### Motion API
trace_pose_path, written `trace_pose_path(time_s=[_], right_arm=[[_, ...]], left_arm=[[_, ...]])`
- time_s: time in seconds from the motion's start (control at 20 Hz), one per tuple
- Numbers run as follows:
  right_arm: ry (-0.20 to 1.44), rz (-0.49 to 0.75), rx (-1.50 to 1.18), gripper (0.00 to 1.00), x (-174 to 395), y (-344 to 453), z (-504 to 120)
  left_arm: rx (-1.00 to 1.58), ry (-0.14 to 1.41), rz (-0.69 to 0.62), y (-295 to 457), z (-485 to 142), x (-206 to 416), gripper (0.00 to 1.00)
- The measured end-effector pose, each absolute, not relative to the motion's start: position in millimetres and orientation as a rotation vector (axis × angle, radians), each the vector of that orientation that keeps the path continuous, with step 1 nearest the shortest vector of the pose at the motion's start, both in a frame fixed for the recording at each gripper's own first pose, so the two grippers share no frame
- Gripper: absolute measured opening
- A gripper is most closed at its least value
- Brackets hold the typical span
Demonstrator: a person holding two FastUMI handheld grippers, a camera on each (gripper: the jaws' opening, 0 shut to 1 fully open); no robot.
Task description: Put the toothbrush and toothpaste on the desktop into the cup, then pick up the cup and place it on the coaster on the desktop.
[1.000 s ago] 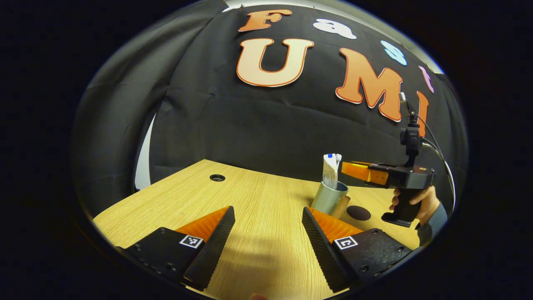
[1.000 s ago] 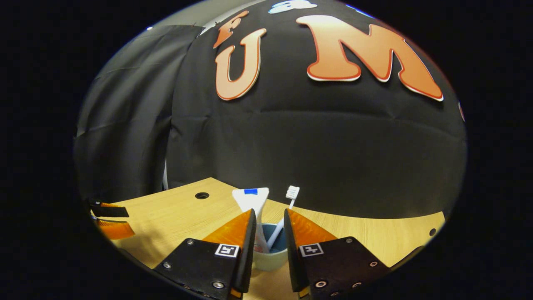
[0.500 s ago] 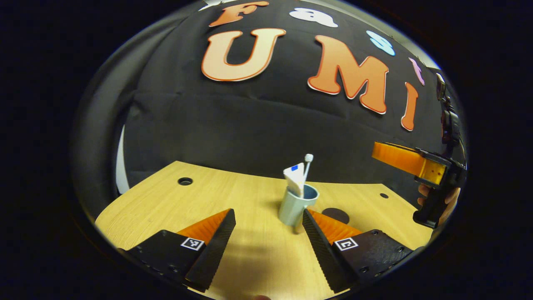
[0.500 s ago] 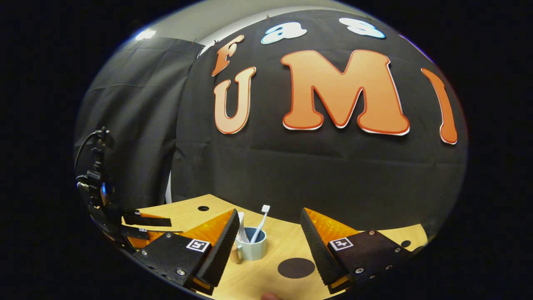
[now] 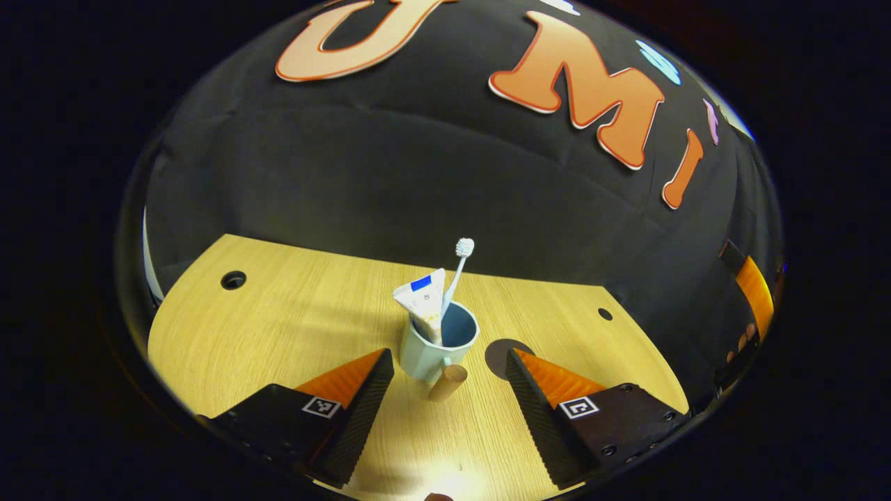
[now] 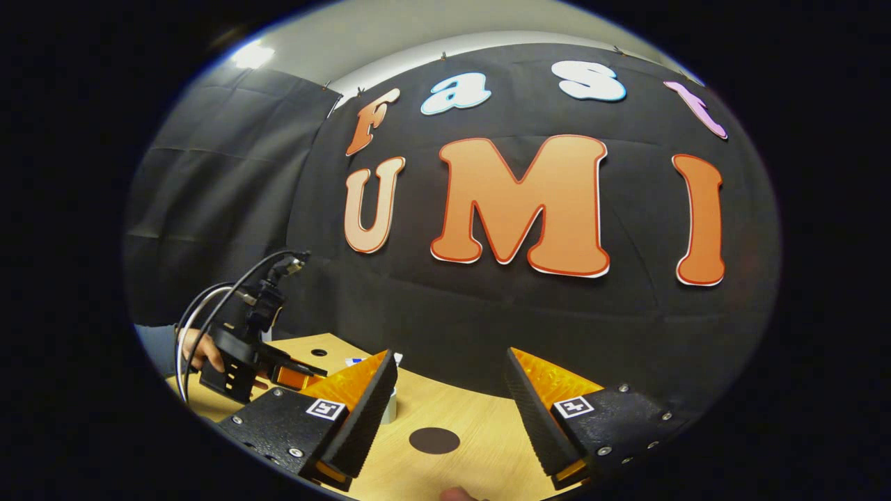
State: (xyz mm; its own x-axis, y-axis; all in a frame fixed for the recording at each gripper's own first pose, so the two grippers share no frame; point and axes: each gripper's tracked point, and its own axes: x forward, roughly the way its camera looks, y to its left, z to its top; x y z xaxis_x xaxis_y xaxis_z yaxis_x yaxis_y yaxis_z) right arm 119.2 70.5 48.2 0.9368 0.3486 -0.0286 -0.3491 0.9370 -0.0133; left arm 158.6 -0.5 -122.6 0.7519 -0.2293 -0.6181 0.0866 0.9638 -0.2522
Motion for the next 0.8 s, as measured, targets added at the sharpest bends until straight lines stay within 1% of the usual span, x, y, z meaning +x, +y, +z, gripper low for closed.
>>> trace_pose_path(time_s=[0.1,0.15,0.2,0.25,0.45,0.65,0.75,0.8], right_arm=[[0.016,0.346,-0.023,0.94,110,55,51],[0.011,0.343,-0.018,0.97,107,49,53],[0.01,0.34,-0.015,0.94,102,42,54],[0.007,0.329,-0.014,0.95,99,34,55],[-0.017,0.319,-0.011,0.95,91,16,64],[-0.02,0.323,0.012,0.96,80,0,59],[-0.02,0.326,0.015,0.96,78,-2,55],[-0.015,0.326,0.015,0.96,77,-2,52]], left_arm=[[-0.202,0.783,-0.172,-4,-136,164,0.97],[-0.194,0.854,-0.184,-8,-145,160,0.97],[-0.179,0.889,-0.169,-5,-151,161,0.97],[-0.158,0.923,-0.14,-1,-157,164,0.98],[-0.072,1.022,-0.086,-1,-178,173,0.97],[0.001,1.114,-0.038,-8,-204,179,0.98],[0.015,1.117,-0.023,-10,-210,186,0.95],[0.015,1.126,-0.021,-14,-213,187,0.91]])
